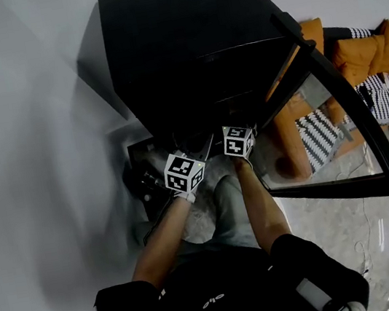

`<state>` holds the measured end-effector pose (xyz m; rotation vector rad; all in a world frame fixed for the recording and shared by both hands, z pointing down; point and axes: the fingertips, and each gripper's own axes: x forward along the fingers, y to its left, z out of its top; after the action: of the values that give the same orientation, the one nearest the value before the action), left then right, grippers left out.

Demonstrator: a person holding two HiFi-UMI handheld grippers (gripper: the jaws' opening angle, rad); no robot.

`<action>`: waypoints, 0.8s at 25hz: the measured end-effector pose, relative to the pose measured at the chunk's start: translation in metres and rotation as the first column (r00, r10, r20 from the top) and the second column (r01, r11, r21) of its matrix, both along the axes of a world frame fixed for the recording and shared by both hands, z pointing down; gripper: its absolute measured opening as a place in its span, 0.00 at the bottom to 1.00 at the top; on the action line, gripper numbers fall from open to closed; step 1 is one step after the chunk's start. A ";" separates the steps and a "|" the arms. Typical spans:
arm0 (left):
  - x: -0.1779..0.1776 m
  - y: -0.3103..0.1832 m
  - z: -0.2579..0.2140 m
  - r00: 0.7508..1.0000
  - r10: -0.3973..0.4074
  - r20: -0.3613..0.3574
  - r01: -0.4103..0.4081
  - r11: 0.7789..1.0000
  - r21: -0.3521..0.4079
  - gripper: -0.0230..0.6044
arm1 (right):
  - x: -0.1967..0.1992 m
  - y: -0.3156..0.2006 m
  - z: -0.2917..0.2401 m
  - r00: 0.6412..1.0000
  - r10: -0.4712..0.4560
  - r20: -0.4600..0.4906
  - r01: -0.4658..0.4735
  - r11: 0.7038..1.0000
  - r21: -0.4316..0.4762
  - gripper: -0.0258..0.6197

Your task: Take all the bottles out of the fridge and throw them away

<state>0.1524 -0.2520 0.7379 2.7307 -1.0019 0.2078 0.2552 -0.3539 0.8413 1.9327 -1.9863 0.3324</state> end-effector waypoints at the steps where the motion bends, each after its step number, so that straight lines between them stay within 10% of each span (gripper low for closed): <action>1: 0.000 -0.001 0.000 1.000 0.000 -0.001 0.000 1.000 0.000 0.05 | 0.002 -0.001 0.000 1.000 0.008 0.003 -0.008 1.000 0.005 0.50; 20: -0.008 0.033 -0.092 1.000 -0.007 -0.021 0.005 0.998 -0.068 0.05 | -0.019 0.070 -0.066 0.998 -0.056 0.006 0.056 0.985 -0.160 0.47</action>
<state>0.1447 -0.2189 0.6457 2.6631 -0.9788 0.2071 0.2366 -0.2840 0.7753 1.7750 -1.9468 0.4643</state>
